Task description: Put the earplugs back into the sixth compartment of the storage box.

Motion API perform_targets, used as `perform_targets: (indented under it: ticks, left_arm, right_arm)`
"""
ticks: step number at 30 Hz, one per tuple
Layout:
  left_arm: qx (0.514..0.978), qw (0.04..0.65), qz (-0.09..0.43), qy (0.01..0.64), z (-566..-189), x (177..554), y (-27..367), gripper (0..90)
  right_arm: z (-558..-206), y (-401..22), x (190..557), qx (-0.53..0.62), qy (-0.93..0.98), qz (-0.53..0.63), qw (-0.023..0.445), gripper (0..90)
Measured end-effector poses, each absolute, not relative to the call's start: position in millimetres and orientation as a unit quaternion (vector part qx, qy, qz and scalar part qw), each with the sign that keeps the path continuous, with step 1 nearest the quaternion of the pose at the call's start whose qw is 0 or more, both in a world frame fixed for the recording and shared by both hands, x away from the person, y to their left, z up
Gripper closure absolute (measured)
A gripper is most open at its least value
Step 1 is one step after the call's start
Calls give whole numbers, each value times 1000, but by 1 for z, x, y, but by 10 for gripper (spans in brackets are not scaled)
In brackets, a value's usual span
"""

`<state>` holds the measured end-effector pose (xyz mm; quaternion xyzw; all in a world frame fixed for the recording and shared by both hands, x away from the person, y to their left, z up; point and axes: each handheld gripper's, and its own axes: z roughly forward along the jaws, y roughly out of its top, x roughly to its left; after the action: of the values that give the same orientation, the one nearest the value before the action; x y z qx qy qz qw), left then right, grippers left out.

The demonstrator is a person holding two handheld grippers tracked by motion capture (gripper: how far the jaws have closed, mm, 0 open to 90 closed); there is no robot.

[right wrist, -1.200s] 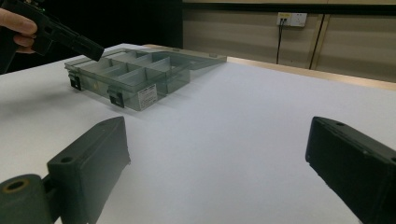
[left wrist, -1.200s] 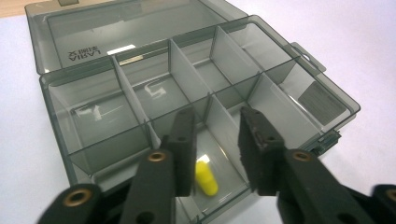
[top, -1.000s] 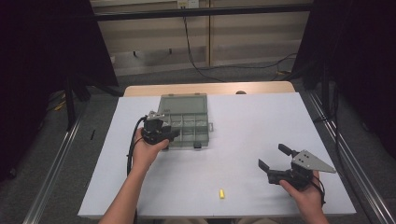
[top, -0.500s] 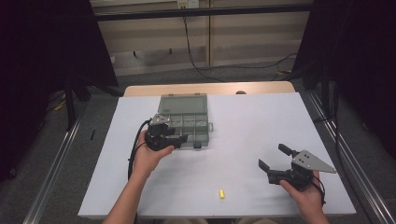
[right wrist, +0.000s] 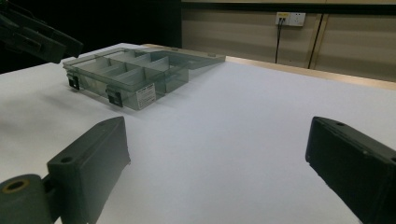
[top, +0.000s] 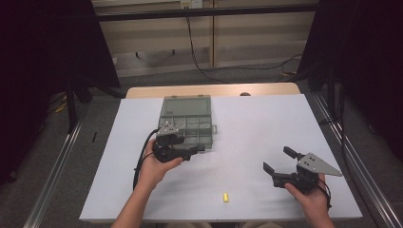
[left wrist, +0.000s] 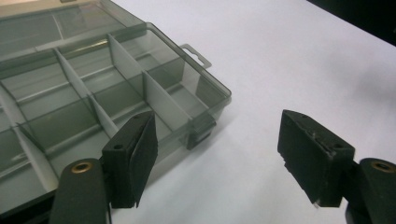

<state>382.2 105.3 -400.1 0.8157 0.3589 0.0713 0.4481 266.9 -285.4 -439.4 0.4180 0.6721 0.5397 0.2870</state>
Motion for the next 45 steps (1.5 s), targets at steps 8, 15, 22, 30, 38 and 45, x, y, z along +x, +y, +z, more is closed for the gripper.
perform_targets:
  ticks: [8, 15, 22, 30, 38, 45]
  left_arm:
    - [821, 449, 61, 348, -404, 375, 96, 194]
    - [824, 452, 55, 337, -407, 369, 91, 173]
    - [825, 455, 48, 333, -410, 364, 86, 156]
    - [828, 455, 35, 327, -413, 359, 81, 143]
    - [831, 454, 29, 320, -417, 355, 76, 137]
    - [835, 452, 20, 313, -422, 351, 71, 131]
  right_arm:
    - [-439, -286, 267, 418, 672, 539, 290, 55]
    - [-439, -285, 267, 418, 672, 539, 289, 55]
    - [-439, -286, 267, 416, 672, 539, 290, 55]
    - [-439, -286, 267, 417, 672, 539, 290, 55]
    - [-439, -285, 267, 416, 674, 538, 289, 55]
    - [-439, -285, 267, 416, 674, 538, 288, 55]
